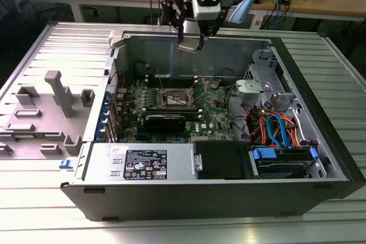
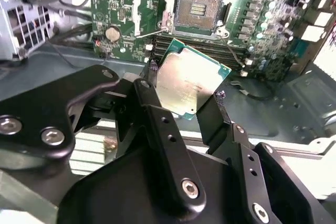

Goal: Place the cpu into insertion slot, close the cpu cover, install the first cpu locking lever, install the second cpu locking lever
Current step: 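Place the cpu into insertion slot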

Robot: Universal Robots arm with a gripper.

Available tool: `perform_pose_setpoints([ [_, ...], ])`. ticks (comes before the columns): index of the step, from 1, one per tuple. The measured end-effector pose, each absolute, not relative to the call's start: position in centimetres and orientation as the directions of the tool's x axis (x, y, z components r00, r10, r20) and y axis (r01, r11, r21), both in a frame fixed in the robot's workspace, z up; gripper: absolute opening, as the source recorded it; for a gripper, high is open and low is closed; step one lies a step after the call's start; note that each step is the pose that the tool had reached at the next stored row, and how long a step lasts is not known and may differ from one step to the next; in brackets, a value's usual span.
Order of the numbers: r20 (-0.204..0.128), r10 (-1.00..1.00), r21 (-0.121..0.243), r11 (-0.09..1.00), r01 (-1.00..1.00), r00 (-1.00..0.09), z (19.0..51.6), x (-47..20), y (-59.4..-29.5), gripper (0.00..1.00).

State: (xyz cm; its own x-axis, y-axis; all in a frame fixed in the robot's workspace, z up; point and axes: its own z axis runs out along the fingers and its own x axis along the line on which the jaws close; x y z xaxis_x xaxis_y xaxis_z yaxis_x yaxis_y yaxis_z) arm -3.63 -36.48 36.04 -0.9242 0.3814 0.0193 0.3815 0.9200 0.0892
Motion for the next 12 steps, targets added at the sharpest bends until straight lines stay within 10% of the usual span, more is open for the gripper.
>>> perform_pose_setpoints([
  [12,0.019,0.478,0.089,0.874,0.478,-0.878,35.53,-3.76,-36.51,0.54],
])
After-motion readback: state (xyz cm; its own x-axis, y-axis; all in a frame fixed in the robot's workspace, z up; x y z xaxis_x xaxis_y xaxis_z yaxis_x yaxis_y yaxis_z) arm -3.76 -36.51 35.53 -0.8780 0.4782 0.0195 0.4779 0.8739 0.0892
